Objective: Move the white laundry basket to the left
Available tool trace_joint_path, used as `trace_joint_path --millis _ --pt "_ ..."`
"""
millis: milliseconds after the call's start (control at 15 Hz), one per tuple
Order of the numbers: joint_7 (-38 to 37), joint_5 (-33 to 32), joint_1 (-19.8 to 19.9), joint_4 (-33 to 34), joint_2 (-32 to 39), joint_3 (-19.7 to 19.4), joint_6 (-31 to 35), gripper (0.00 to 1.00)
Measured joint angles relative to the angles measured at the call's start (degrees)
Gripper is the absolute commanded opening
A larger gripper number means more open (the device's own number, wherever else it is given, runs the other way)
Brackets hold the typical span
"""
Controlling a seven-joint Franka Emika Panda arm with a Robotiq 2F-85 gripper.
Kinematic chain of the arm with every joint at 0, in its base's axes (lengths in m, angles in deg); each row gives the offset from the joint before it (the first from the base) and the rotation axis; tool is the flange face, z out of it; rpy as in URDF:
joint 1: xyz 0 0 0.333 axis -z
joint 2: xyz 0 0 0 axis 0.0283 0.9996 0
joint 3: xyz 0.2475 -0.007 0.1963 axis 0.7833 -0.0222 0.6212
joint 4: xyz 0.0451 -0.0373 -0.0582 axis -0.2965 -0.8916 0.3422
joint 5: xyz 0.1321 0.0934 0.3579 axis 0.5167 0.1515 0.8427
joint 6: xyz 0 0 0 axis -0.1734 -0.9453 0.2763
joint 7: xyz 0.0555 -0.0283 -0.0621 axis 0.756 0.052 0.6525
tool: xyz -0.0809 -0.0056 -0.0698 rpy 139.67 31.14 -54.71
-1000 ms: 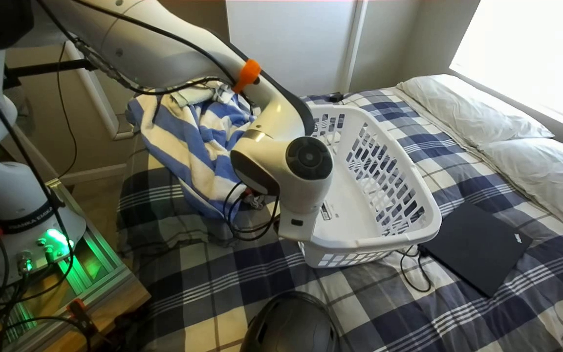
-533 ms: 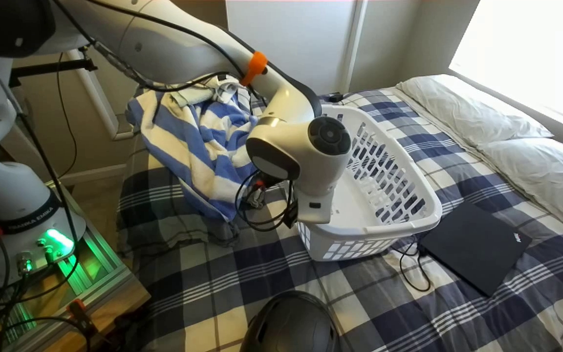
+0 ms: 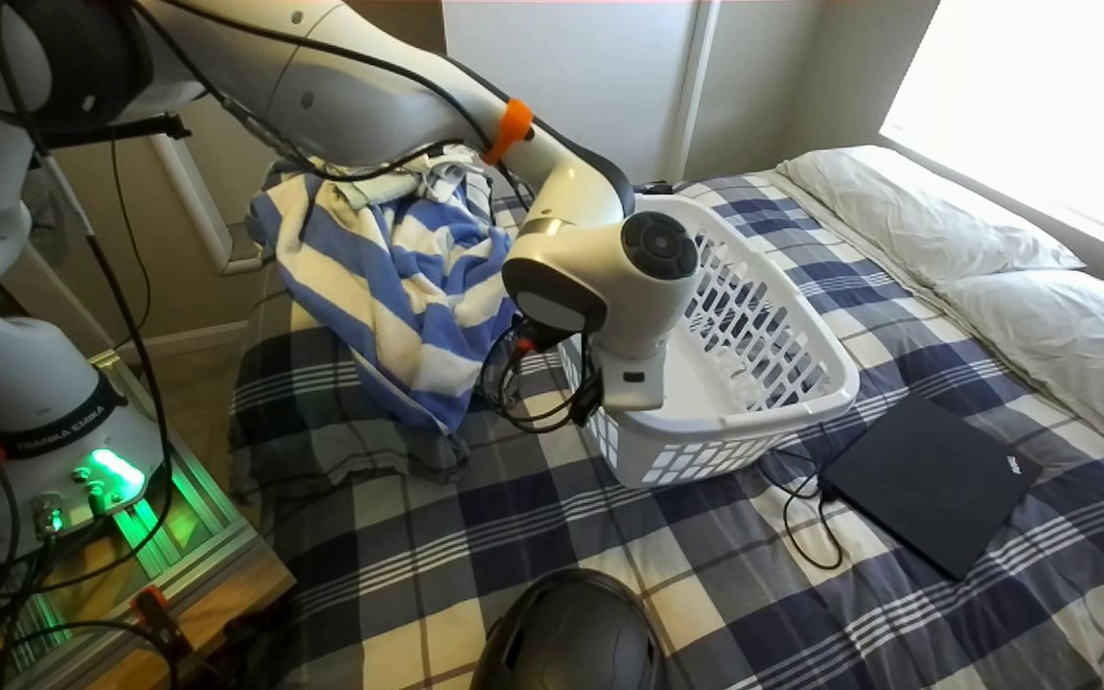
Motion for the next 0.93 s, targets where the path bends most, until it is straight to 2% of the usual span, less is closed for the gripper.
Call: trace_joint_path --millis 933 --pt "1.41 0.15 -0.97 0.14 0.96 5.21 3.77 0.00"
